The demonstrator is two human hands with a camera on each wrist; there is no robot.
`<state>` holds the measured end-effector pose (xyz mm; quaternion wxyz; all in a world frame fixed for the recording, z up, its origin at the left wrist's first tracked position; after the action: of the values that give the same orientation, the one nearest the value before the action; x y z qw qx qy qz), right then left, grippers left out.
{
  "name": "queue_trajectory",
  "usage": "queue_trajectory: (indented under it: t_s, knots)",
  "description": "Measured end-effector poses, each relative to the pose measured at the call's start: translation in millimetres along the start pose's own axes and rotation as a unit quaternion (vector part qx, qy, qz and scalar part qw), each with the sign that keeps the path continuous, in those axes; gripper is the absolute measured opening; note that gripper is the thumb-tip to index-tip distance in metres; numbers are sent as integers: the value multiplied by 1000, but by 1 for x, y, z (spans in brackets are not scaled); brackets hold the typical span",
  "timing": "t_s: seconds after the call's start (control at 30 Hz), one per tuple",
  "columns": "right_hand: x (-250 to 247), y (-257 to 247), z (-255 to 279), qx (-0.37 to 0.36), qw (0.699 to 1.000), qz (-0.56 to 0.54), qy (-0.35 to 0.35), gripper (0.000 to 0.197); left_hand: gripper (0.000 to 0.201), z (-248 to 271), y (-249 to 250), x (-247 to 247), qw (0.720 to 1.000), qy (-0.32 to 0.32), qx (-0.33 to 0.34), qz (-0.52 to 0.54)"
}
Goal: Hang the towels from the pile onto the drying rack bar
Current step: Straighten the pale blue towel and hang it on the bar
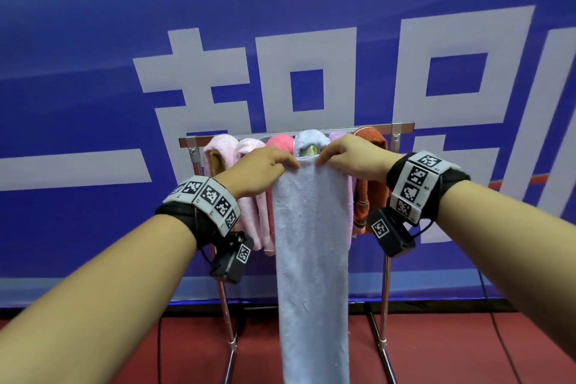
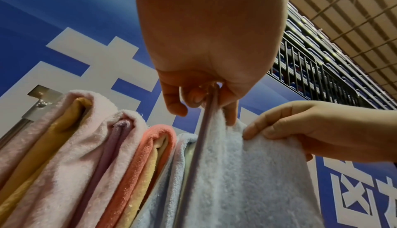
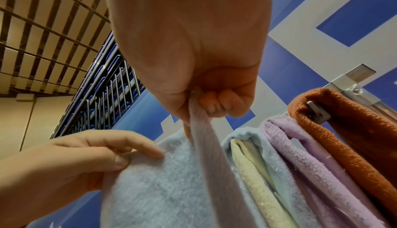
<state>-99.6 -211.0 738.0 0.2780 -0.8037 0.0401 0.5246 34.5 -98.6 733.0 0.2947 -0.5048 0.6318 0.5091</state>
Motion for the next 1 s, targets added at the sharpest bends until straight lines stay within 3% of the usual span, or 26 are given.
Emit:
queue_trajectory:
  t_s: [0.13,0.27,0.53,0.6,0.7,0.8,1.0]
  knots:
    - [5,-6,3,16,998,-54,-26,38,51,-2,-1,6,1000,-1,-24,-18]
    - [8,-9,8,-21,997,7,-67,56,50,-3,-8,10,998,-16,-33,-44]
    - [9,-15,4,-115,987,112,24,16,51,-4,-10,11,999,-18,-40,-26]
    - [5,-26,6,-174,979,91,59,12,51,-6,-9,11,999,-12,-39,-25]
    - [5,-40,6,-224,971,64,46,16,47,-7,-8,10,999,-5,-31,-28]
    - [10,-45,5,-218,975,35,15,22,37,-7,-4,12,1000,-2,-22,-7]
    - [14,-35,4,-138,985,104,-4,17,44,-9,-11,13,996,38,-22,78]
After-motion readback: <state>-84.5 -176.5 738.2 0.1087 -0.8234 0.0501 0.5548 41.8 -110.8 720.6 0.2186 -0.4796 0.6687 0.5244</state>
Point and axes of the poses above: each hand's wrist, its own z-axis away from the middle knuckle, its own x-axis out of the palm, y = z × x, the point moved 6 cm from there along -z, towards the middle knuckle, and after that the axes turned 3 degrees about z, right-handed, at the moved point
